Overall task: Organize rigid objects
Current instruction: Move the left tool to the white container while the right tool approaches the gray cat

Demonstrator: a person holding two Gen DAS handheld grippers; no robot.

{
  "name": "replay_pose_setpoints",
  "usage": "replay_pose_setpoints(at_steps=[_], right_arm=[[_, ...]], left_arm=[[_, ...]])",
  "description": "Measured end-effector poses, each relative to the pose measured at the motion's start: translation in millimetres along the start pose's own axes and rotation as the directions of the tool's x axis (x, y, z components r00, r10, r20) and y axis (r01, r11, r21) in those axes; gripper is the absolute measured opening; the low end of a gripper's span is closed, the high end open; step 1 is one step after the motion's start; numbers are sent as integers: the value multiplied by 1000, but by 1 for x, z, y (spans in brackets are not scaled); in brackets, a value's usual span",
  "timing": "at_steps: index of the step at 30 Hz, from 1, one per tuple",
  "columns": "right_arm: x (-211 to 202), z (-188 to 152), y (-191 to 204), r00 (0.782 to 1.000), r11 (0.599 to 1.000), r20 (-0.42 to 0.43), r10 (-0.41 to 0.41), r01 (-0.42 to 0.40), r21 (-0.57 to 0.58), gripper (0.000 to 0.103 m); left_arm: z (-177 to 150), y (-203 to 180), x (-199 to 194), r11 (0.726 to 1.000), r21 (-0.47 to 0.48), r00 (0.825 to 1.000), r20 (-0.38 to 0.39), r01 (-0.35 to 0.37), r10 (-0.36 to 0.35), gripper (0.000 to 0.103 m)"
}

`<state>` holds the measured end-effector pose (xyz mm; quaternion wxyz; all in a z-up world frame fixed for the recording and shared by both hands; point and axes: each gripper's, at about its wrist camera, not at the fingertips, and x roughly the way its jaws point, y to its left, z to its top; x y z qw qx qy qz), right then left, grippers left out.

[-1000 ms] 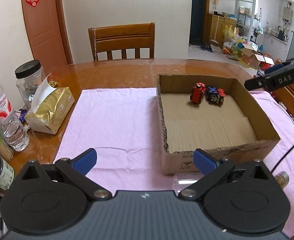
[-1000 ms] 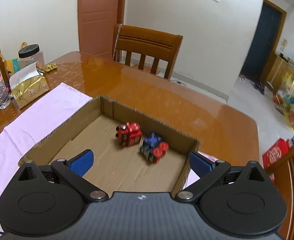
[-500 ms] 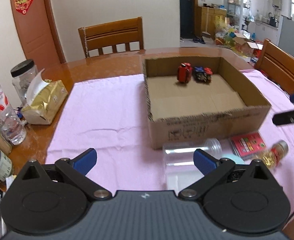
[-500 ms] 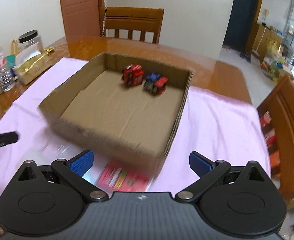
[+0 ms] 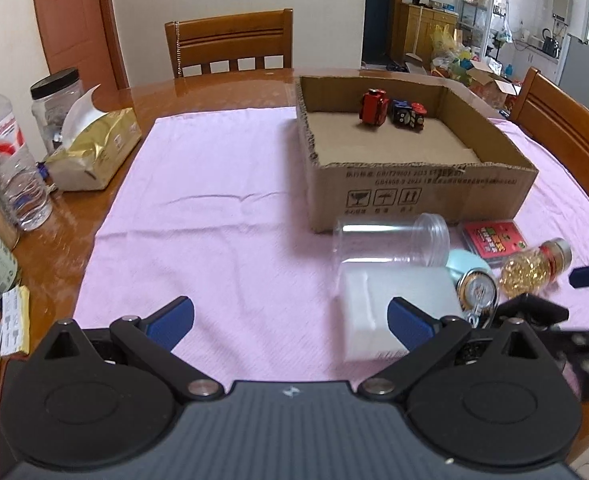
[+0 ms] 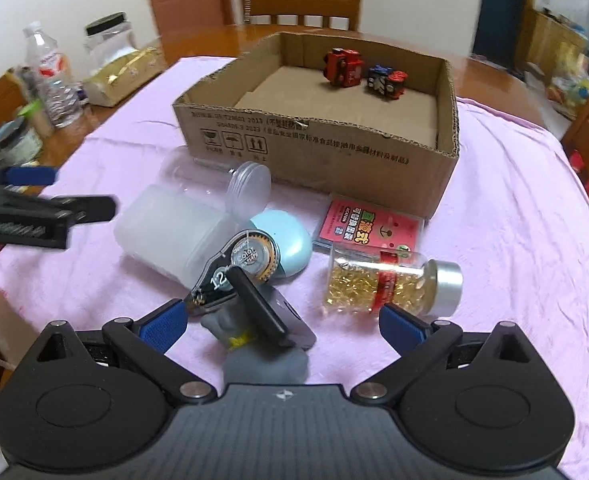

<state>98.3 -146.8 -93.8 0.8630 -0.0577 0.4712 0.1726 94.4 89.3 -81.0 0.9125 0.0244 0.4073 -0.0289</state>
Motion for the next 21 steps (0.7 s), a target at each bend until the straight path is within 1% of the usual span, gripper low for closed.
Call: replay_pose_setpoints(at_steps=[1,4,6,8,9,13,18,21], right_arm=[[3,2,4,1000,1000,5,-21,21,13,103],[15,5,13,993,992,14,-116,115,45,103],[22,4,17,987,984,14,-163,161,78,103],[27,0,17,982,976,-4,-189,189,107,103],[28,-2,17,980,973,-18,-196,197,118,103],[18,-20,13,984,970,-34,-175,178,167,103],[7,-42,13,982,966,-56,-182,189,175,103],[5,-51,10,983,968,-63,-172,180,175,103]], left_arm=[[-2,3,-2,1000,-2,1000,2,-4,4,102],[-7,11,-8,1000,-4,1000,7,-12,12,102],[-10,14,-11,1000,-3,1000,11,-11,11,102],[-13,18,-13,1000,3,1000,14,-5,5,102],[-14,18,-14,1000,6,1000,16,-2,2,102],[-17,16,-13,999,25,999,19,27,-28,102],[-16,5,-5,995,56,996,10,87,-88,102],[-15,-4,0,991,82,994,0,107,-107,102]])
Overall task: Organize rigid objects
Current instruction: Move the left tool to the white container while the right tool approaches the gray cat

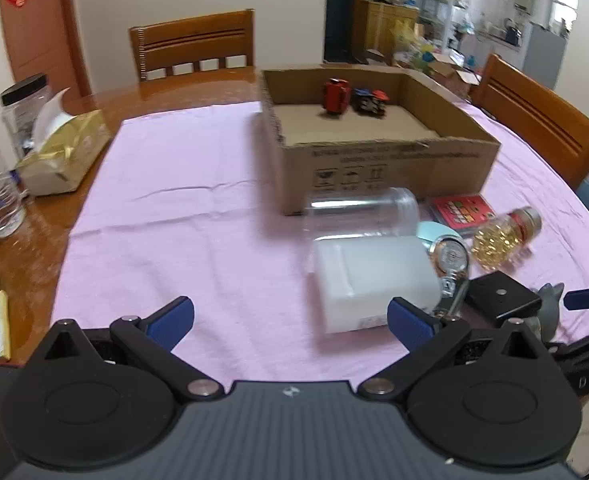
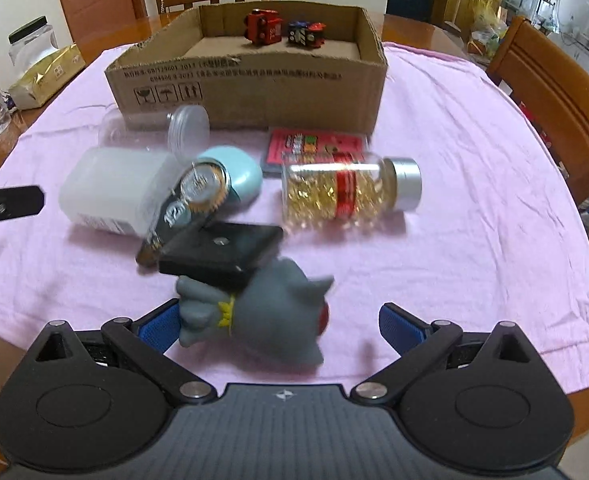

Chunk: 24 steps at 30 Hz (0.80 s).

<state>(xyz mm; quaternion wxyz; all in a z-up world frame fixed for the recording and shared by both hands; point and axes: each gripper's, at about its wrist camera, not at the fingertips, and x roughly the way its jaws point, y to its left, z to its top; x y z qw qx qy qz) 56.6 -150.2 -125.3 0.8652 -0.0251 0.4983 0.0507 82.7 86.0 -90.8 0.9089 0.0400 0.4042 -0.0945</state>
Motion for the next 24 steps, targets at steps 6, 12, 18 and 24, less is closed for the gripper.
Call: replay_pose_setpoints(at_steps=[6,12,18,24], right_arm=[[7,-11,-5,999,997,-17,34,-35,-68,103],[14,-13,-3,999,993,-10,35,-36,-109,103],[14,-16,-5,999,992,7,42,-41,-117,103],[14,-18,-5,999,992,24,45,-42,-120,103]], left_arm=[[6,-16,12,999,31,999,-15,36,-35,102],[17,-31,29,997,16,996,-24,81,-81,102],[27,-48,49,996,31,996,-30,80,-79,102],[23,-43,58,999,26,996,-70,48,-46,102]])
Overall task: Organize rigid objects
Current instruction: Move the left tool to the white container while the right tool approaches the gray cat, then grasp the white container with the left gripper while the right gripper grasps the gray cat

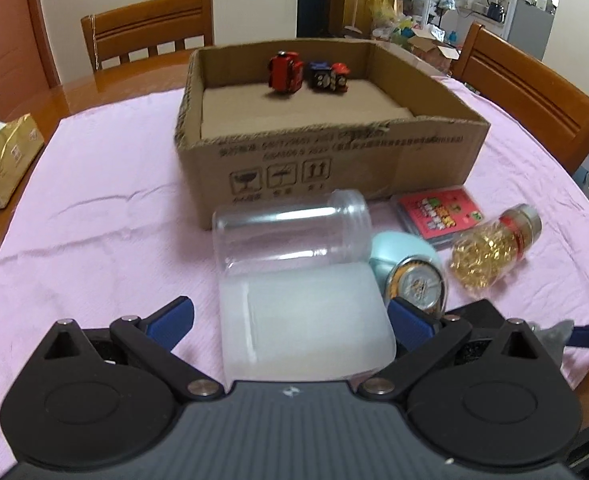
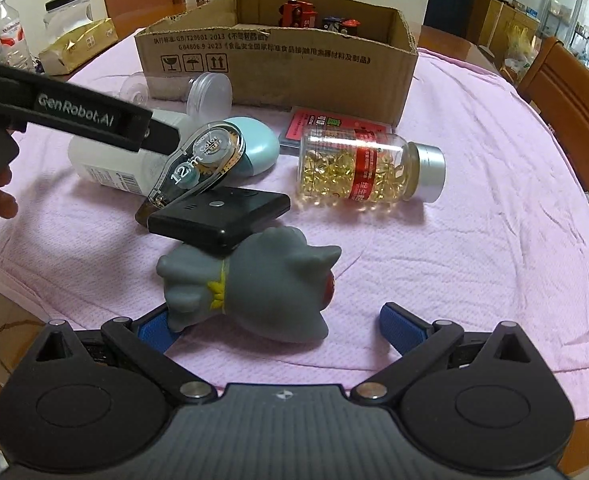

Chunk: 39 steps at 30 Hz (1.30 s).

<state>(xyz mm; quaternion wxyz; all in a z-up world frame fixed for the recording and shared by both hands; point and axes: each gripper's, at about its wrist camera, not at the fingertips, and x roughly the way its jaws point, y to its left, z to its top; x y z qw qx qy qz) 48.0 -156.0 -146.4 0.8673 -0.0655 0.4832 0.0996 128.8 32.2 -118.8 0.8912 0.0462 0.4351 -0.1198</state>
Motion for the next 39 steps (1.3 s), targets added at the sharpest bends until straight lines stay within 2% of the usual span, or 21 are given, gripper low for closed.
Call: replay_pose_setpoints(at_steps=[7,18,20,25,30,39], right_arm=[[1,2,0,1000,1000,-11,7,-8,-14,103],[0,0,0,1000,1000,5,7,-7,-15,103],[0,0,0,1000,1000,4,7,-7,-15,103],[0,1,0,1000,1000,0,5,-5,-12,103],[1,1,2,1000,1000,-8,-6,6,2,103],[0,4,13,1000,1000,-11,10,-10,-10,103]], left_arm=[[-14,19,-11,998,49,999,-35,-34,36,102],[-15,11,14,987,162,997,-67,-15,26,100],[-12,12,15,986,164,997,-70,0,12,97],[-4,12,14,986,164,997,-71,44,-32,83],[-4,12,15,985,164,997,-72,46,-34,83],[-22,29,-6,996,84,996,-94,11,-3,83]])
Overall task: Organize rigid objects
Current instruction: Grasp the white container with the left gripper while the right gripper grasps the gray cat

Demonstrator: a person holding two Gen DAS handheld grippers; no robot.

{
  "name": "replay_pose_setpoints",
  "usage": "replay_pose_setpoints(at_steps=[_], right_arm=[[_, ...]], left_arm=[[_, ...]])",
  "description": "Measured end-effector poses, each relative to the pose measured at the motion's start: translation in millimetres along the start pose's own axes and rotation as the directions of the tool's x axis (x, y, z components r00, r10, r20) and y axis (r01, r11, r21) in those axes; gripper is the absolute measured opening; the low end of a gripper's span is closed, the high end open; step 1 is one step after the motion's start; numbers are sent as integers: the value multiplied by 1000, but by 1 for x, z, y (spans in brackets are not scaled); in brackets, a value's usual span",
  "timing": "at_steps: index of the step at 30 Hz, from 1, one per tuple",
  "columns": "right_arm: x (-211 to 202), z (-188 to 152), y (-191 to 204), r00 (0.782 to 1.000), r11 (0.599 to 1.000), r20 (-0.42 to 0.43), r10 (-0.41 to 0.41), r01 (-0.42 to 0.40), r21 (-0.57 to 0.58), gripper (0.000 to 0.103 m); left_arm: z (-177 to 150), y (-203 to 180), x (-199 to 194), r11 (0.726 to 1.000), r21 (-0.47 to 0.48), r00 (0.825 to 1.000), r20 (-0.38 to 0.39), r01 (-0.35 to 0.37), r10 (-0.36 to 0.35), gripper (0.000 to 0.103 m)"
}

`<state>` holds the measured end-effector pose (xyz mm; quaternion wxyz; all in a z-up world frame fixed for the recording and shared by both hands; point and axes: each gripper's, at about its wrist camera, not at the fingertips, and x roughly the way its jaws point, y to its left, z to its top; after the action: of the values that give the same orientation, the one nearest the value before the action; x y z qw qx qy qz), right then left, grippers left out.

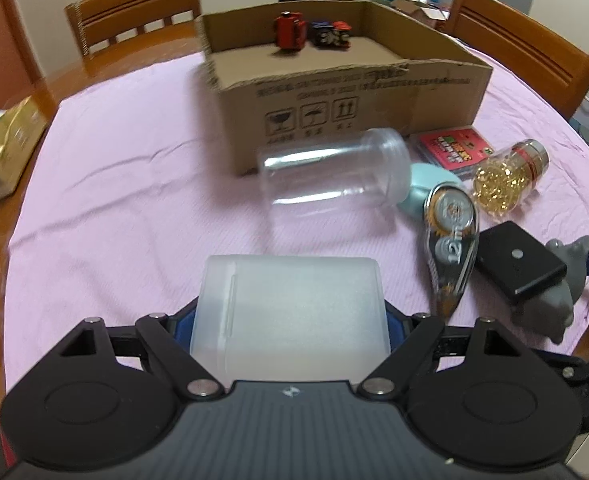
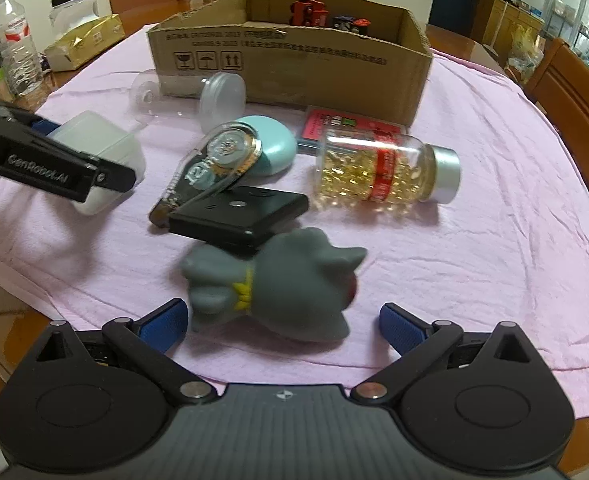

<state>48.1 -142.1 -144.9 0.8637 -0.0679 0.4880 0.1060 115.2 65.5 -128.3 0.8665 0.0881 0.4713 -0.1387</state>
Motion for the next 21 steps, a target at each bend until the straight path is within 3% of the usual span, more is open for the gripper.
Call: replay_pose_setpoints(at_steps=[3,12,21], right_arm=[[1,2,5,1000,1000,9,4,-4,-3,101],[-7,9,9,998,999,51,-33,33,-10,79],[-10,8,6,998,999,39,-39,40,-9,77]], left_arm=[[-5,2,-2,1000,-18,1000,-2,-2,2,83],[-4,1,-2,1000,-11,1000,11,-8,8,83],[-3,0,-2,1000,4,1000,16,-6,6,83]])
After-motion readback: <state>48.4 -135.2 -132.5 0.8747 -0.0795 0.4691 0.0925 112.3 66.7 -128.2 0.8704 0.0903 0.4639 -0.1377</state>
